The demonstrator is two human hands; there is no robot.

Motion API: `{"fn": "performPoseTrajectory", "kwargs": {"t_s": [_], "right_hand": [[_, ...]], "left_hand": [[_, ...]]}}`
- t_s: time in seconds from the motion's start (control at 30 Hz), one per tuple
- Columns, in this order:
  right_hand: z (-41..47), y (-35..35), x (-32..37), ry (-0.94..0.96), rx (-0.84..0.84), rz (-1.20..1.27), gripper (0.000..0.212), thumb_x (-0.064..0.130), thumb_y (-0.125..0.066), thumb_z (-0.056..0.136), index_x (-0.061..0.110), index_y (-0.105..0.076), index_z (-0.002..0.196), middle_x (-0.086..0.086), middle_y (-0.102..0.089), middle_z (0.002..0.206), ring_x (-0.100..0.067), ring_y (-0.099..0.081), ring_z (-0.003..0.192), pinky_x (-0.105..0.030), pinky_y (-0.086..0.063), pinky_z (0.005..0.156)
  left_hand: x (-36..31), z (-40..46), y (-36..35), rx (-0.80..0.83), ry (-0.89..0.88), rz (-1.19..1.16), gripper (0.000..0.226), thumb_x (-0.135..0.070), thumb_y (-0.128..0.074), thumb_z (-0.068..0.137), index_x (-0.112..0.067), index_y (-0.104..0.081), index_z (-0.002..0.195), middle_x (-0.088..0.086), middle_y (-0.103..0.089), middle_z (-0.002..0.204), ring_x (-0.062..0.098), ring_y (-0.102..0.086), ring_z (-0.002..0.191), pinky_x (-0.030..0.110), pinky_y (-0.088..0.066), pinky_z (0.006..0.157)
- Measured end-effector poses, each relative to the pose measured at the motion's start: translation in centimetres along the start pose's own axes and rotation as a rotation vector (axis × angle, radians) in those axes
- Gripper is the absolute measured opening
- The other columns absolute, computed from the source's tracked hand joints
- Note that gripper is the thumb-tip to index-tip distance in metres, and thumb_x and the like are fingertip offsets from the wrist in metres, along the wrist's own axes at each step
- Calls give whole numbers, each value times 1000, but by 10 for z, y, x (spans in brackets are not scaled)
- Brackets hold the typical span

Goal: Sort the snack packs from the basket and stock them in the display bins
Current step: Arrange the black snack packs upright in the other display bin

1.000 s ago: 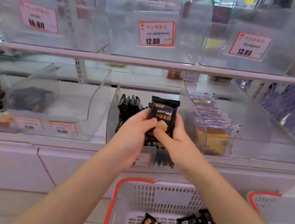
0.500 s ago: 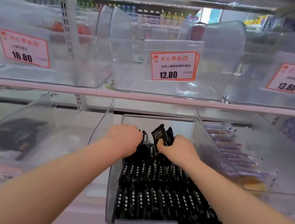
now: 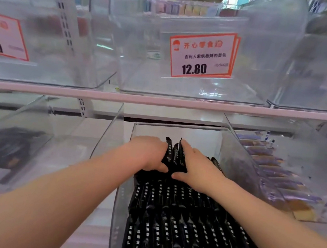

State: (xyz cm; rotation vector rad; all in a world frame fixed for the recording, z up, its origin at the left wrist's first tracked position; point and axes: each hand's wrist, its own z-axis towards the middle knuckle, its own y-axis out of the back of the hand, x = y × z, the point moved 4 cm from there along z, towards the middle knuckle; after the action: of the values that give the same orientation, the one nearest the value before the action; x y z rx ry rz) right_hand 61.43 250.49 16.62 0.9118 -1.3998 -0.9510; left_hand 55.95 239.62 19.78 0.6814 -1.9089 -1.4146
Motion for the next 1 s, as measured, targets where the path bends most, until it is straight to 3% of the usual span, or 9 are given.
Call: {"fn": "performPoseTrajectory", "kwargs": {"t_s": [0.1,0.27,0.5,0.63,0.77,0.83,1.0], "right_hand": [[4,-1,-6,9,5,-30,81,42,-67,81,18,-21,144,-10,-44,131,-27,-50,115,-34,-42,92],[9,-5,-16,-46,99,104,89,43,-68,80,20,-17,148,-9,-31,141,-26,-41,125,-31,-37,98],[12,0,-6,-4,-97,142,78,27,-64,87,20,-14,147,-12,-37,141,-27,-40,128,-35,-36,101],[13,-8,0,14,-13,78,67,25,-59,89,17,-21,144,-13,-32,141,-30,-44,123,-36,-40,99],[6,-13,-8,-43,-46,160,70,24,-63,87,10,-21,141,-15,-49,131,-29,-51,115,-33,-41,90],[5,-15,-11,-100,-61,220,61,24,-63,87,7,-29,135,-14,-52,128,-28,-51,114,-29,-40,85],[7,-18,-2,-86,-120,295,50,19,-60,88,8,-37,131,-12,-51,128,-27,-48,117,-30,-38,89]], "left_hand": [[0,2,2,-16,1,-35,73,-56,-55,83,-16,-29,139,8,-51,126,28,-53,113,37,-45,81],[-1,7,3,-32,-13,-113,84,-61,-60,76,-18,-26,140,5,-51,126,26,-54,111,38,-46,83],[1,13,2,17,-28,1,57,-54,-39,91,-26,-36,140,6,-42,130,27,-49,116,37,-43,87],[1,13,2,98,-60,55,61,-57,-51,84,-22,-43,133,5,-42,125,25,-51,112,33,-41,77],[12,8,4,142,-14,67,65,-52,-70,73,-14,-48,122,2,-52,118,23,-56,105,32,-46,76],[15,7,5,156,27,148,59,-50,-66,78,-10,-51,119,5,-52,118,26,-57,102,33,-47,73],[15,7,15,37,-52,206,31,-32,-59,88,-11,-57,111,7,-60,109,27,-59,99,35,-48,71]]}}
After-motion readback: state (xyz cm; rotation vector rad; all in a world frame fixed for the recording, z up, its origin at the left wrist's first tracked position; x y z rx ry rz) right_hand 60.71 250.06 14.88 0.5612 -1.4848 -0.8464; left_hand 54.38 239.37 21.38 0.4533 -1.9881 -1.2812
